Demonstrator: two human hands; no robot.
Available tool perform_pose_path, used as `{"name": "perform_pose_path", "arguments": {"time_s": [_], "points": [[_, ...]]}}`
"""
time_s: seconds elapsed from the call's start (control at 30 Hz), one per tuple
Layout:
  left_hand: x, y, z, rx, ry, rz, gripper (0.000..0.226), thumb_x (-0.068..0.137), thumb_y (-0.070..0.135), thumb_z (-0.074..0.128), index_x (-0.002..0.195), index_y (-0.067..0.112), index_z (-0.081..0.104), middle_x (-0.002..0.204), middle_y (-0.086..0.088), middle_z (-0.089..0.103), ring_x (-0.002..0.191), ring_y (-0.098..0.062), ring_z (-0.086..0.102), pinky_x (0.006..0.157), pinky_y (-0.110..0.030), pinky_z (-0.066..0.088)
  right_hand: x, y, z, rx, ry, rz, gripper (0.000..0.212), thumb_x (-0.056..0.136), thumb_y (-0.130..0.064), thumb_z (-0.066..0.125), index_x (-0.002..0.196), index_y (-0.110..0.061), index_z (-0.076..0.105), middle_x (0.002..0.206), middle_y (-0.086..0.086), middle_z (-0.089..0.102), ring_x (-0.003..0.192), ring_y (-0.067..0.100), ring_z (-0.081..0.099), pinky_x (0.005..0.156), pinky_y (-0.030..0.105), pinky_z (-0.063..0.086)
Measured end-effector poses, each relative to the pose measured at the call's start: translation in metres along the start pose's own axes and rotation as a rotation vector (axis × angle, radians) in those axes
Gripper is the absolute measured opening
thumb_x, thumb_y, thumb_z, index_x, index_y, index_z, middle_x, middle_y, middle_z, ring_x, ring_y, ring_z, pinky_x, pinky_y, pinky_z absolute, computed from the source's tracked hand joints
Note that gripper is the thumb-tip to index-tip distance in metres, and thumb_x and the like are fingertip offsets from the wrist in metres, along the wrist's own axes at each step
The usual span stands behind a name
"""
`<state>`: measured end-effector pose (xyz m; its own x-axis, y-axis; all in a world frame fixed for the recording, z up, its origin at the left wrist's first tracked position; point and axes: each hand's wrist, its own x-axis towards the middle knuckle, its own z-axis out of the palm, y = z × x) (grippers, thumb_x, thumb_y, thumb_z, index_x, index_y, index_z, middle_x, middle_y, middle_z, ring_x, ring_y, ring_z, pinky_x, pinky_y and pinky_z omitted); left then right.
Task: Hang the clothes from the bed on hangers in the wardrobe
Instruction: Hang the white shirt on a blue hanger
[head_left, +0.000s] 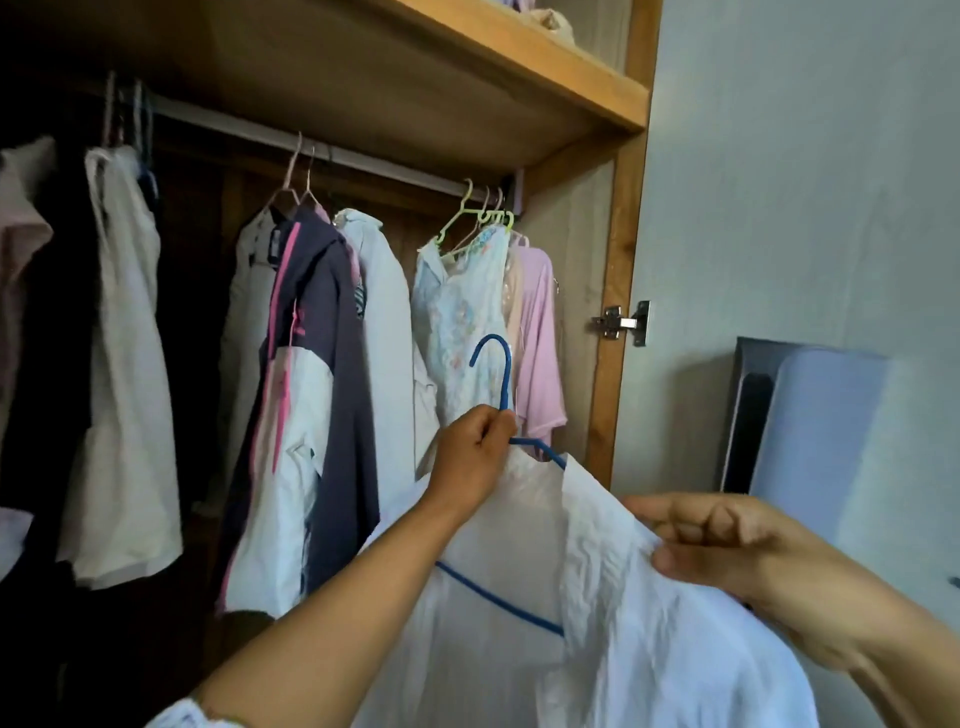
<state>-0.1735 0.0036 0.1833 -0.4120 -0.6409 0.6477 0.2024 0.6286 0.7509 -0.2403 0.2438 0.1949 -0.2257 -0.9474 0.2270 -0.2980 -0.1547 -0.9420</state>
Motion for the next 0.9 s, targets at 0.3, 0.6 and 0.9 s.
{"name": "perform_pose_path", "arguments": {"time_s": [0.3,0.6,0.9], "points": [[-0.014,0.014,0.067,-0.066,-0.131,0.030,0.023,0.096,0.019,0.048,0.082,0.008,0.062,0.079,0.002,0.062,0.075,-0.002,0.055,0.068,-0.006,0.040,-0.036,0.014,-0.022,0.202,0.067,0.014,0.038,0.068,-0.003,0.065,0.106,-0.002,0.069,0.106,0.026,0.066,0.095,0.037,0.066,0.079,0.036,0.055],[0.015,0.035,0.037,0.014,0.073,0.218,0.027,0.098,0.027,0.046,0.119,0.016,0.058,0.117,0.007,0.056,0.108,-0.006,0.051,0.093,-0.014,0.037,-0.010,-0.018,-0.016,-0.049,0.222,-0.226,0.034,0.065,-0.010,0.064,0.098,-0.015,0.073,0.091,0.026,0.068,0.077,0.032,0.064,0.066,0.028,0.053],[0.096,0.001,-0.029,0.357,0.188,0.310,0.036,0.094,0.023,0.054,0.128,0.013,0.053,0.131,-0.003,0.051,0.120,-0.017,0.047,0.103,-0.031,0.037,0.086,-0.066,-0.019,-0.008,0.262,-0.417,0.026,0.073,0.010,0.065,0.095,-0.004,0.069,0.069,0.004,0.071,0.060,0.014,0.066,0.053,0.017,0.051]]}}
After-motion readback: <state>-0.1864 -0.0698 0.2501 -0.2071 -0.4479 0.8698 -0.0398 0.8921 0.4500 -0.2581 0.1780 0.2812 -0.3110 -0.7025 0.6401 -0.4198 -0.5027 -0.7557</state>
